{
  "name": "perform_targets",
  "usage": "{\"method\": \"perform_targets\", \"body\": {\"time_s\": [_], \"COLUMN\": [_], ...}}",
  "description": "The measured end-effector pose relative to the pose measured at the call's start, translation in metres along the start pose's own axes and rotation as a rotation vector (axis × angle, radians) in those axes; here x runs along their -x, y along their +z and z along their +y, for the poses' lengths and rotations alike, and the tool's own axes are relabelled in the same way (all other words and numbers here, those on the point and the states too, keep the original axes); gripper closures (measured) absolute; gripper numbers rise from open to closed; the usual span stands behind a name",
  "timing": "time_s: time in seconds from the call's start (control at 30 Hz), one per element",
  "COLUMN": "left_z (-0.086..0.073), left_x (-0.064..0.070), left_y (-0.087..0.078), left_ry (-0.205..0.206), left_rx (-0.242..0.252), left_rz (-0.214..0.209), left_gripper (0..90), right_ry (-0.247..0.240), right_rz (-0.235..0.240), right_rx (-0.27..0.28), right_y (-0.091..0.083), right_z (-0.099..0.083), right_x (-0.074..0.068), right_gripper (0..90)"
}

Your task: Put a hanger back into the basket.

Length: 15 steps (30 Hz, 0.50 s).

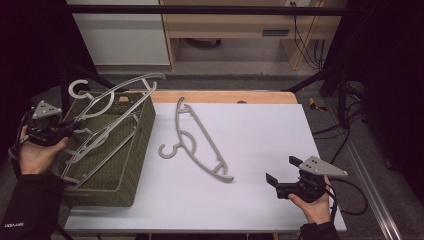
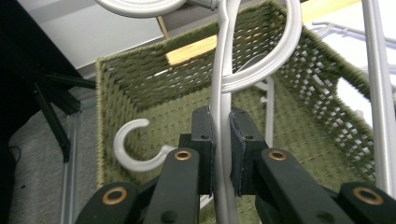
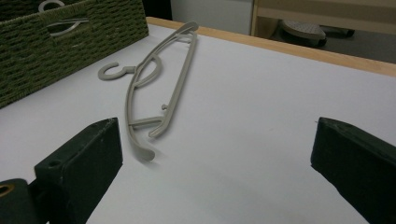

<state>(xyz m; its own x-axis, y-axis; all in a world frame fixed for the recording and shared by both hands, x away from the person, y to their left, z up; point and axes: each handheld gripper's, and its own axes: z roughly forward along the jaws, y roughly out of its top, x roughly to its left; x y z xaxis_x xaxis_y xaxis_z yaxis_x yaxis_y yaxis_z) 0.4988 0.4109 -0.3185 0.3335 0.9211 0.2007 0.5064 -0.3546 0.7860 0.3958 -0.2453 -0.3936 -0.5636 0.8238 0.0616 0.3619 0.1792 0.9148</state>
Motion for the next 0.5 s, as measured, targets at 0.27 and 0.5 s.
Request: {"method": "perform_targets", "body": {"time_s": [0.27,0.5], "left_z": [-0.014,-0.027], "left_x": [-0.012,-0.019], "left_y": [0.003,0.007], "left_ry": [0.0,0.003], "left_rx": [-0.024,-0.055], "left_rz": [0.03,0.055], "left_gripper": [81.6,81.6], "right_ry": [0.0,0.001], "right_rz": [-0.002,-0.002], "right_rx": [-0.003,-0.003], "right_y": [0.001,0.001], "right_z": [0.0,0.0], "right_x": [0.0,0.0], "right_gripper": [2.4,2.4]}}
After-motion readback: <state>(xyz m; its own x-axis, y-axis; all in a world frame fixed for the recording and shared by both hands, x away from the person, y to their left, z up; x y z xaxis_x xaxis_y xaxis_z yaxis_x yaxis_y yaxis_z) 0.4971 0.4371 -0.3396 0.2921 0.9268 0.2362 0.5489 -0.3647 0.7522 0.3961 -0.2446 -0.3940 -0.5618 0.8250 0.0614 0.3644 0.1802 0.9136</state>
